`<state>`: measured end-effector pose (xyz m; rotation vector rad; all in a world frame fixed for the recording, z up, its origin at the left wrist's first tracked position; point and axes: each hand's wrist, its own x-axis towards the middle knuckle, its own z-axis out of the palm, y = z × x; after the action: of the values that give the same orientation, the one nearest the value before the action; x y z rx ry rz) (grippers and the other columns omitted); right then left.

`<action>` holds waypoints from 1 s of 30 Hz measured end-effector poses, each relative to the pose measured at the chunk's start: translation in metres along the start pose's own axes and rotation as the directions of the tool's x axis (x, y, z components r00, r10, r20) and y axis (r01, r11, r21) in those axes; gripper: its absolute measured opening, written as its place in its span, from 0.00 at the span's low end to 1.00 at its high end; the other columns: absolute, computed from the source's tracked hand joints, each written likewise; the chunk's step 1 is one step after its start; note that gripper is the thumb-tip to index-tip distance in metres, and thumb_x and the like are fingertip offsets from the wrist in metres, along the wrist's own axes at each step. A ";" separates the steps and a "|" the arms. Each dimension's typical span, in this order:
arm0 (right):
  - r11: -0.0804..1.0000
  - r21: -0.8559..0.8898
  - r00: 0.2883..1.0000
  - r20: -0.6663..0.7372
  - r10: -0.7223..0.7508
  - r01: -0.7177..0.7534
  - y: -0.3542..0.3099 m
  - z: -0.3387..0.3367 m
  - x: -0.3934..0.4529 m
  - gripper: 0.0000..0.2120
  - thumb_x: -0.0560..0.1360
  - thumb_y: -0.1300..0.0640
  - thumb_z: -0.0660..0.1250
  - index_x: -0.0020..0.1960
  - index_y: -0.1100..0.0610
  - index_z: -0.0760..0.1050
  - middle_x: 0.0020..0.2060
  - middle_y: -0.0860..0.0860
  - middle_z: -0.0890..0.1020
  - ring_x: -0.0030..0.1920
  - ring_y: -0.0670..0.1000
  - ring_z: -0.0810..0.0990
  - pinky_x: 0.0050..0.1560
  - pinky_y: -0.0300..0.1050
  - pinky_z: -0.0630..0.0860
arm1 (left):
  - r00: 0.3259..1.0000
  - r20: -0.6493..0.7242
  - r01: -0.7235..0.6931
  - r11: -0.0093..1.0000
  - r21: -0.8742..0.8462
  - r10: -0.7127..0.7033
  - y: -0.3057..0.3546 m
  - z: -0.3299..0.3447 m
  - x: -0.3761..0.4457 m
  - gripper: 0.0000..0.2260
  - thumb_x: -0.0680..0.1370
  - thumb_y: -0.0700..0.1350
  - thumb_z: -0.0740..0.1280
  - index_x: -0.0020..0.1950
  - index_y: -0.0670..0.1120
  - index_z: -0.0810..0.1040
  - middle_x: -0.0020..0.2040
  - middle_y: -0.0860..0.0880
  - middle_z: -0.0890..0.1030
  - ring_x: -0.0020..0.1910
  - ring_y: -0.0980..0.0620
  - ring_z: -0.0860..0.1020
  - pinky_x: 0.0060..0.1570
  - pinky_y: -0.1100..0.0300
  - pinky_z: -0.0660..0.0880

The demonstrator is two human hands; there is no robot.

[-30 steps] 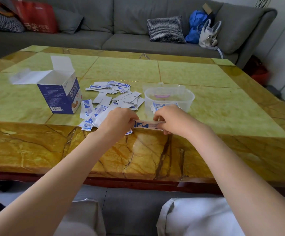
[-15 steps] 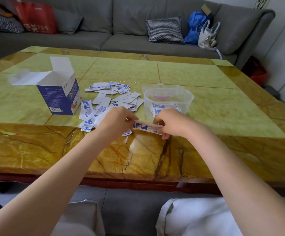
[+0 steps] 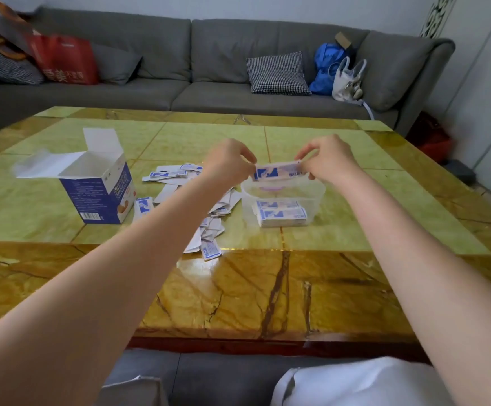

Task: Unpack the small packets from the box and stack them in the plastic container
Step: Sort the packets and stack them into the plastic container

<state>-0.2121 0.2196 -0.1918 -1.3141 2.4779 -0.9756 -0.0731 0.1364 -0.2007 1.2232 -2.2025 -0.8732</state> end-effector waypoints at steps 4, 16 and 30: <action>0.925 -0.380 0.982 0.171 0.085 -0.013 -0.001 0.009 0.020 0.11 0.68 0.62 0.73 0.50 0.61 0.81 0.47 0.56 0.83 0.47 0.55 0.80 0.46 0.42 0.75 | 0.995 0.103 -0.061 0.902 0.428 0.019 0.012 0.022 0.017 0.08 0.73 0.38 0.69 0.51 0.42 0.79 0.47 0.47 0.80 0.46 0.46 0.78 0.44 0.57 0.76; 0.738 -0.667 0.912 0.361 0.197 0.105 -0.008 0.027 0.020 0.13 0.72 0.65 0.66 0.33 0.61 0.64 0.32 0.55 0.69 0.31 0.52 0.70 0.27 0.42 0.66 | 0.933 0.301 -0.112 0.635 0.765 -0.198 0.025 0.046 0.026 0.13 0.72 0.34 0.61 0.29 0.43 0.63 0.57 0.46 0.80 0.28 0.53 0.64 0.43 0.60 0.66; 0.754 -0.632 0.877 0.450 0.168 0.180 -0.021 0.016 0.007 0.14 0.77 0.67 0.54 0.60 0.61 0.73 0.33 0.53 0.68 0.31 0.50 0.68 0.33 0.42 0.67 | 0.914 0.314 -0.092 0.621 0.779 -0.258 0.038 0.061 0.025 0.10 0.79 0.40 0.52 0.55 0.42 0.70 0.48 0.43 0.75 0.62 0.42 0.74 0.68 0.46 0.65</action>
<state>-0.1951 0.1986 -0.1901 -1.4894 2.4515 0.3056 -0.1467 0.1484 -0.2130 1.6421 -3.0557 -0.1156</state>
